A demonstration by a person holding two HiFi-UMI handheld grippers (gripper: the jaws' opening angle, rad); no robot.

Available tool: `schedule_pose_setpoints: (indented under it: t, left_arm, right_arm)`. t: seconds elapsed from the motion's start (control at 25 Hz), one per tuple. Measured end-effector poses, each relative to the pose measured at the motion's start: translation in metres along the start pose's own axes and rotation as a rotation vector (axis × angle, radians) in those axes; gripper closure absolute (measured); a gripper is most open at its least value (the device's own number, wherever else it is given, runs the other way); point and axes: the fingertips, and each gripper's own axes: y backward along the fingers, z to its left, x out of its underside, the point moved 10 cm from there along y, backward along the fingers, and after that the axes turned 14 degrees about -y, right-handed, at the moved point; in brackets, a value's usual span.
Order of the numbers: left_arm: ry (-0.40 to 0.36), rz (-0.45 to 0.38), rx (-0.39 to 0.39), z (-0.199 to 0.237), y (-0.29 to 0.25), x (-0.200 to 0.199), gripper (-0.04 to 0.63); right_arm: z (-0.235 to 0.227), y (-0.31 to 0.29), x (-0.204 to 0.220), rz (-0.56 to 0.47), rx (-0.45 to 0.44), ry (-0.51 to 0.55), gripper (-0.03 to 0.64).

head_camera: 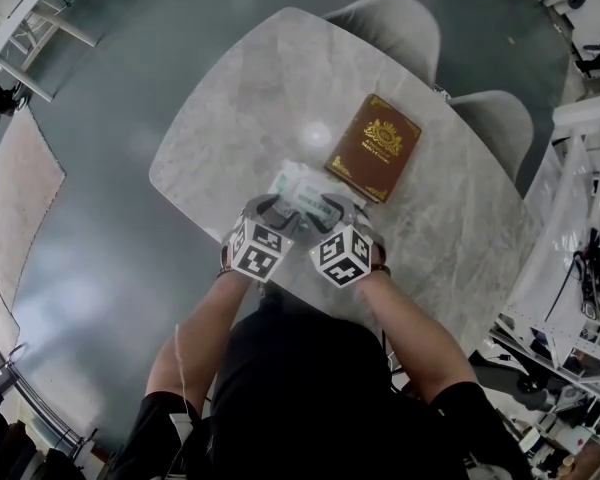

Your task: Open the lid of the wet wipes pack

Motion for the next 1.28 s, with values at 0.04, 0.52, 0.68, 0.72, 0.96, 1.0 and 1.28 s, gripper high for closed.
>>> schedule_pose_setpoints:
  t: [0.04,0.52,0.68,0.72,0.96,1.0,1.28]
  left_arm:
    - [0.003,-0.002,0.001,0.000,-0.001,0.000,0.370]
    - [0.015,-0.014,-0.003,0.009,-0.004,0.005,0.371]
    - [0.010,-0.004,-0.003,0.010,-0.002,0.008,0.371]
    - [0.012,-0.002,-0.004,0.010,-0.002,0.009,0.371]
    - [0.019,0.006,0.000,0.013,-0.004,0.016,0.373]
    - [0.021,0.007,0.001,0.013,-0.005,0.017,0.373]
    - [0.028,0.016,-0.001,0.016,-0.011,0.021,0.373]
  right_arm:
    - [-0.001,0.000,0.000,0.005,-0.002,0.000,0.429]
    - [-0.011,-0.005,-0.008,-0.006,-0.111,-0.036,0.472]
    - [-0.012,-0.003,-0.011,-0.017,-0.155,-0.085,0.490]
    - [-0.011,-0.003,-0.011,-0.021,-0.158,-0.079,0.502]
    - [-0.009,-0.002,-0.015,-0.042,-0.165,-0.060,0.520]
    - [-0.011,-0.001,-0.016,-0.045,-0.164,-0.065,0.522]
    - [-0.031,0.005,-0.021,-0.064,-0.119,-0.090,0.543]
